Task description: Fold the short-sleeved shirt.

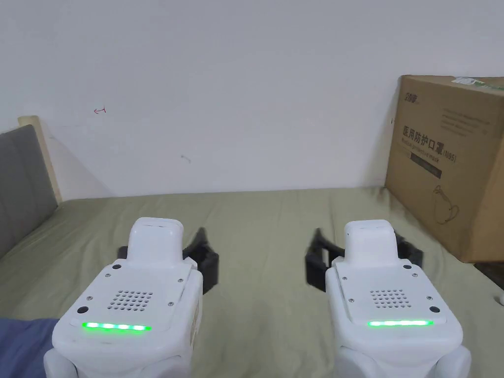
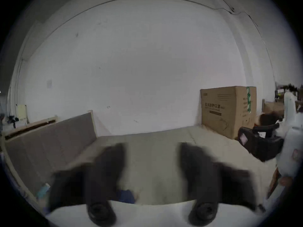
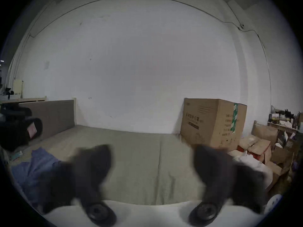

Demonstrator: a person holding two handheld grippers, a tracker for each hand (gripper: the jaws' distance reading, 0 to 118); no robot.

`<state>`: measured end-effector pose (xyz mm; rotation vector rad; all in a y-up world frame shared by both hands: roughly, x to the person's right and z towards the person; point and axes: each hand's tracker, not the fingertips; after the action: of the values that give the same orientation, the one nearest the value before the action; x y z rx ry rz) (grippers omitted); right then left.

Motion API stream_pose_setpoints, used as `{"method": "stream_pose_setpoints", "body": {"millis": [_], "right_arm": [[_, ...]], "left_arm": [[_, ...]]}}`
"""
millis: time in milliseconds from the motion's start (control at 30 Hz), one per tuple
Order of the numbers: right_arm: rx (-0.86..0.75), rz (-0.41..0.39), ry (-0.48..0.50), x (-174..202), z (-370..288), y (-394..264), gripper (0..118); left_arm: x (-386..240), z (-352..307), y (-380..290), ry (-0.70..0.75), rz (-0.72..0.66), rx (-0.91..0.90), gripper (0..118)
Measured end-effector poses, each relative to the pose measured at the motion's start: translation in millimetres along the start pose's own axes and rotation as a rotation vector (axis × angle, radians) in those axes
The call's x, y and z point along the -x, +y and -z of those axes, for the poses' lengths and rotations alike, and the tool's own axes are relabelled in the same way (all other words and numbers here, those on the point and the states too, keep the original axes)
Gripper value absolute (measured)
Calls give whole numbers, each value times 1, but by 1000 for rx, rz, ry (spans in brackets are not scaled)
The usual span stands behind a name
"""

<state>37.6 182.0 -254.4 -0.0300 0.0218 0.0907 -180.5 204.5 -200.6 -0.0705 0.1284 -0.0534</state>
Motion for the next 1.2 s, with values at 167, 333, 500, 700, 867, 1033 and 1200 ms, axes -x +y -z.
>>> {"method": "stream_pose_setpoints", "body": {"millis": [167,333,500,700,867,1033,1200], "right_arm": [[46,11,-9,-2,8,-7,0],[53,18,7,-8,7,-5,0],[52,36,68,2,5,7,0],[41,62,276,61,4,23,0],[61,53,484,133,-5,27,0],[110,22,653,194,-19,21,0],[145,-10,715,225,-25,9,0]], "left_arm": [[8,6,-3,33,-66,21,0],[10,8,2,27,-58,29,0],[20,2,7,64,-62,19,0],[74,-29,13,220,-72,18,0],[133,-73,11,404,-74,32,0],[178,-104,-2,522,-101,97,0],[207,-98,-26,574,-136,210,0]]}}
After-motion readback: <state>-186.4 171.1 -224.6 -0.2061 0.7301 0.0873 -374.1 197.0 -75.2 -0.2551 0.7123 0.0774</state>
